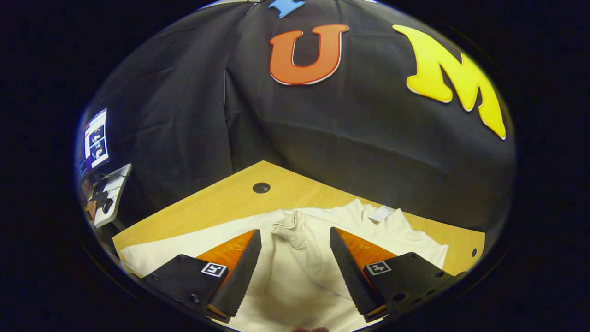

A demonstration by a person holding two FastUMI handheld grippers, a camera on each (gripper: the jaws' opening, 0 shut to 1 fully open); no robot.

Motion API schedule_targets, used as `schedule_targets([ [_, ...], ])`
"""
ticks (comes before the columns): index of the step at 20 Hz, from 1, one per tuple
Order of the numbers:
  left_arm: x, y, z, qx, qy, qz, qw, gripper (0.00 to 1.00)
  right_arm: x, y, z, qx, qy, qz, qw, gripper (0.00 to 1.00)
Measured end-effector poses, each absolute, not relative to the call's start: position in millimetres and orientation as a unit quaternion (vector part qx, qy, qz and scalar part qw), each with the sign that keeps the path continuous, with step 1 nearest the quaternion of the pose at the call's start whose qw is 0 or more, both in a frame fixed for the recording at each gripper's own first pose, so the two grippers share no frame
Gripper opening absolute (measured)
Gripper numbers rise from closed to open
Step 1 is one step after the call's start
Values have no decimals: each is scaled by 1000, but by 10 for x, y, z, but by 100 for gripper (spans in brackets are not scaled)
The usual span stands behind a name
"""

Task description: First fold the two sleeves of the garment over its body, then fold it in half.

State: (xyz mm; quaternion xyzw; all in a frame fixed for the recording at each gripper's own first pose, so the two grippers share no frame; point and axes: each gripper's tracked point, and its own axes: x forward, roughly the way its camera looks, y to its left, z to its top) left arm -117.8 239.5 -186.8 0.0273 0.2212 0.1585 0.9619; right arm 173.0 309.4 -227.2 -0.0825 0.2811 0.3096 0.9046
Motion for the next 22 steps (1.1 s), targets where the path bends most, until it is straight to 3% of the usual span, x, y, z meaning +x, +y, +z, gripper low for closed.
schedule_targets([
  [12,-1638,2658,-2426,41,258,139,955,99,583,2203,-1336,-34,242,288,926,95],
  [22,-1831,2825,-3310,13,338,106,935,100,-55,1861,-1422,-99,276,311,904,95],
])
